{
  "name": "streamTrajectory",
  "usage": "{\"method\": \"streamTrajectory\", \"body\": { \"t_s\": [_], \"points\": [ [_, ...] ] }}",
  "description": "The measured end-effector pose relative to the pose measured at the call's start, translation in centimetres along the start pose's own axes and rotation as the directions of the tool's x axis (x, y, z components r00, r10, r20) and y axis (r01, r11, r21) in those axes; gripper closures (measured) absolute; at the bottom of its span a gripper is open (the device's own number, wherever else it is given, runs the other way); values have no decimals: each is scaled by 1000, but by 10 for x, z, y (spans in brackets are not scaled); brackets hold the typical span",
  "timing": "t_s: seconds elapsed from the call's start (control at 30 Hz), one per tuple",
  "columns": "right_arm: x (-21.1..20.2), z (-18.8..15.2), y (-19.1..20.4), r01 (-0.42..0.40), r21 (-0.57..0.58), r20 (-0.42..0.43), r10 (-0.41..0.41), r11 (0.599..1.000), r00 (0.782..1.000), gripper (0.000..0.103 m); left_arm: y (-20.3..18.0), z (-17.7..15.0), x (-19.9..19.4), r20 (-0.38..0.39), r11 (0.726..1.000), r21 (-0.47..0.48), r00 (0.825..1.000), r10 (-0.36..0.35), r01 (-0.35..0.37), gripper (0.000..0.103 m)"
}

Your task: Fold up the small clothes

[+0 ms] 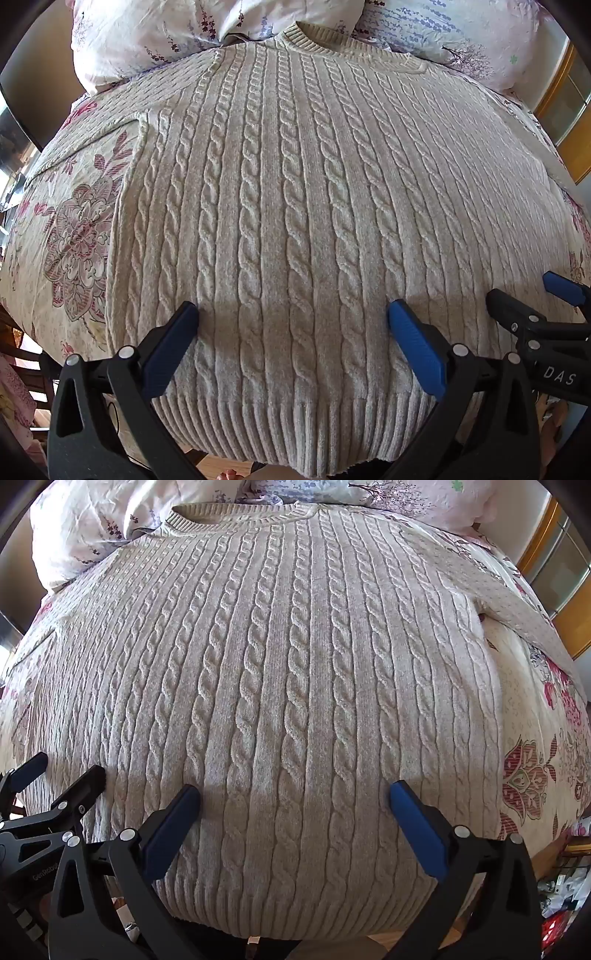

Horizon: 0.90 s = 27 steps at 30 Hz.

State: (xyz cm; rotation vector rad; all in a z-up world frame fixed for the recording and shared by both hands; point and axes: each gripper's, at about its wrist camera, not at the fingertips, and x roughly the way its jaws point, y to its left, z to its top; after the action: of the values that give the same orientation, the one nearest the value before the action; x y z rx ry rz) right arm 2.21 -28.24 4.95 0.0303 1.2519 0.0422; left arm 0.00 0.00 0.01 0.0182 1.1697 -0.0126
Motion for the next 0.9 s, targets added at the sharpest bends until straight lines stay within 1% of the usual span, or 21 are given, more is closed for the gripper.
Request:
{"method": "streamTrajectory", "body": {
  "t_s": [0.9],
  "points": [
    [0, -1, 0, 0, 1, 2, 0, 1000, 1000, 1, 2, -1, 0, 2, 1000, 4, 1000, -1, 1, 2]
  ]
}}
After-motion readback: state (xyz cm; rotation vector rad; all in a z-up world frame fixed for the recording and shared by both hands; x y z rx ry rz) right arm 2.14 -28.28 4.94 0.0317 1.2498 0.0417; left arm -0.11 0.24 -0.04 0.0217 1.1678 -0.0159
